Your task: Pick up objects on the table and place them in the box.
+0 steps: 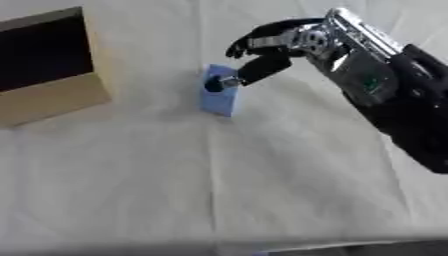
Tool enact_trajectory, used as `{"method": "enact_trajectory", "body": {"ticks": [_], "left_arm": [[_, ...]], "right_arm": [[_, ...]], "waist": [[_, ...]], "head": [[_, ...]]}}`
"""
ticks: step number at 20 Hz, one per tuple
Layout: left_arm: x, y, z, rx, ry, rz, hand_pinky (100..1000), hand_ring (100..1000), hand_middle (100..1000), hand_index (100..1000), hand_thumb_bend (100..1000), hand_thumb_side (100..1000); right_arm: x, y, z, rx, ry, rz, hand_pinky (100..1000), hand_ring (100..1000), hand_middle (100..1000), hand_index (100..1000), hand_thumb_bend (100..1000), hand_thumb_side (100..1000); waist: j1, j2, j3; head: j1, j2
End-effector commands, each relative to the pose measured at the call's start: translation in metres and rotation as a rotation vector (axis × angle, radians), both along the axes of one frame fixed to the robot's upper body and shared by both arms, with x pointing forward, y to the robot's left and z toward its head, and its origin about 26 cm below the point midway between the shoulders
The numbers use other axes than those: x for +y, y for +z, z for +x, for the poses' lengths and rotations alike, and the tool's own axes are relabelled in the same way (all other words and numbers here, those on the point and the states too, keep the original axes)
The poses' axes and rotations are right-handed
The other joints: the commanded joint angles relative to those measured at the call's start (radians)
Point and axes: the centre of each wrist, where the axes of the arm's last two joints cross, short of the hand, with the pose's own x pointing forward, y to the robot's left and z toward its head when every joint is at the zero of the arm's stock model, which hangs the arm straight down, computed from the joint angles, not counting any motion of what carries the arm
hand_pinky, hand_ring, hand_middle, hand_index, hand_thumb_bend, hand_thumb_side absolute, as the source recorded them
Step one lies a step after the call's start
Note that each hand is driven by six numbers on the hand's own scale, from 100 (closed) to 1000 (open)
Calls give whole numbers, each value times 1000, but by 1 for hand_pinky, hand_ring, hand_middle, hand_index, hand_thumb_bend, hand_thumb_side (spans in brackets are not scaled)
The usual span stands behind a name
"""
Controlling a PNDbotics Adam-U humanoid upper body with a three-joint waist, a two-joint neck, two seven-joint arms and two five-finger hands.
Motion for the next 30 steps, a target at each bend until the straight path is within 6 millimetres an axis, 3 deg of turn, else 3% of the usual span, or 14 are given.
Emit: {"method": "enact_trajectory", "body": {"ticks": [1, 15, 23, 30], "left_arm": [[-2, 8, -3, -24, -10, 14, 907, 884, 695, 854, 298, 838], [-3, 8, -3, -19, -14, 12, 906, 880, 689, 851, 295, 841], [-3, 7, -3, -17, -15, 11, 906, 877, 687, 851, 292, 841], [-3, 7, -3, -17, -16, 12, 906, 874, 686, 851, 289, 842]], "right_arm": [[-3, 4, 1, -17, -31, -25, 944, 1000, 934, 1000, 534, 861], [-3, -11, 11, -48, -53, -54, 936, 997, 906, 1000, 517, 856], [-3, -16, 13, -40, -52, -60, 931, 991, 883, 999, 480, 804], [-4, -21, 16, -31, -61, -62, 919, 977, 798, 956, 385, 729]], "waist": [[3, -18, 0], [7, -13, 7], [9, -12, 7], [12, -9, 9]], "head": [[-10, 6], [-34, 6], [-31, 6], [-33, 6]]}}
